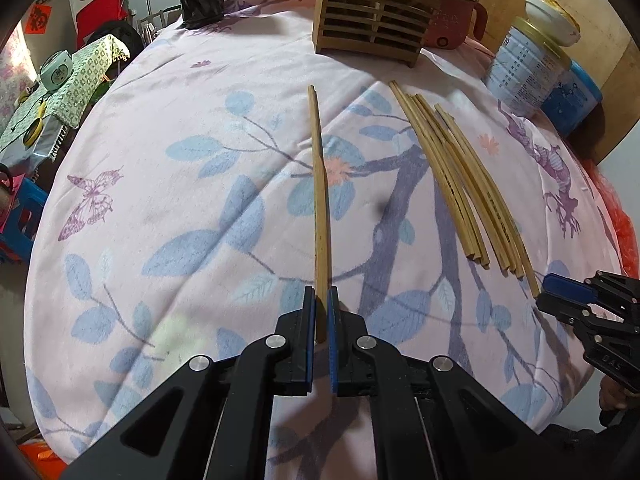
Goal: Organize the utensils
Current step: 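Close the left gripper on a chopstick while the right gripper grasps another chopstick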
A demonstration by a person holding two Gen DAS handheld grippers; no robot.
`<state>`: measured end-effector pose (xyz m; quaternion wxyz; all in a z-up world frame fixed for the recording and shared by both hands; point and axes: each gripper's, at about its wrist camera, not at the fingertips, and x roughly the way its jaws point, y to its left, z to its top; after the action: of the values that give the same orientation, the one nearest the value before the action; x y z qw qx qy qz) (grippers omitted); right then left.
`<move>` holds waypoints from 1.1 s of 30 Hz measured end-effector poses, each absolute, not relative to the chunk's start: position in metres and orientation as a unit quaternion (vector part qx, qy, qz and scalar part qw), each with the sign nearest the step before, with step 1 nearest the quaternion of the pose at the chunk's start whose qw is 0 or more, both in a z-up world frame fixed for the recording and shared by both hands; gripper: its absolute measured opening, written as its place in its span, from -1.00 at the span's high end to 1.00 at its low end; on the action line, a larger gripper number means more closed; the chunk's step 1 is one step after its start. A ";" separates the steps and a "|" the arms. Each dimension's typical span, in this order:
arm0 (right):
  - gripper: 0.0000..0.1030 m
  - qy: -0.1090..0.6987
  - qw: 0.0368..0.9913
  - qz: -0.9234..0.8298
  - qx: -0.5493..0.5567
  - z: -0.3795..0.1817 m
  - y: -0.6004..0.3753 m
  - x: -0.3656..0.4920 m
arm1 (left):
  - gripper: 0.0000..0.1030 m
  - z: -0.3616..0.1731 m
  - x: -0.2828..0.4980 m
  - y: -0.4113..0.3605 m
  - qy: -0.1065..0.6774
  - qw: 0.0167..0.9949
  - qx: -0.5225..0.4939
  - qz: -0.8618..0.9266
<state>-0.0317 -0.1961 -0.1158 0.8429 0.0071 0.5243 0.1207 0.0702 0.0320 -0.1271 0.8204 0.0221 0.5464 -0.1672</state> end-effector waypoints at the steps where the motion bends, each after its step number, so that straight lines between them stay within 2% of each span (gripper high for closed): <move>1: 0.60 0.526 0.842 0.119 0.009 -0.119 -0.196 -0.030 | 0.88 -0.127 0.070 0.032 0.546 0.820 0.022 -0.167; 5: 0.82 0.518 0.848 0.109 0.013 -0.121 -0.198 -0.029 | 0.87 -0.128 0.069 0.033 0.546 0.821 0.022 -0.166; 15: 0.87 0.515 0.851 0.091 0.050 -0.123 -0.216 -0.025 | 0.87 -0.128 0.070 0.030 0.534 0.829 0.036 -0.160; 21: 0.87 0.505 0.859 0.076 0.024 -0.120 -0.211 -0.028 | 0.88 -0.125 0.071 0.030 0.533 0.829 0.033 -0.164; 33: 0.87 0.388 0.920 0.037 0.036 -0.024 -0.239 -0.027 | 0.88 -0.049 0.077 0.034 0.475 0.865 0.018 -0.160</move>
<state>-0.0270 -0.2391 -0.0240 0.9204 0.0361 0.3876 0.0366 0.0768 0.0335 -0.0494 0.8650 0.0184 0.4753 -0.1600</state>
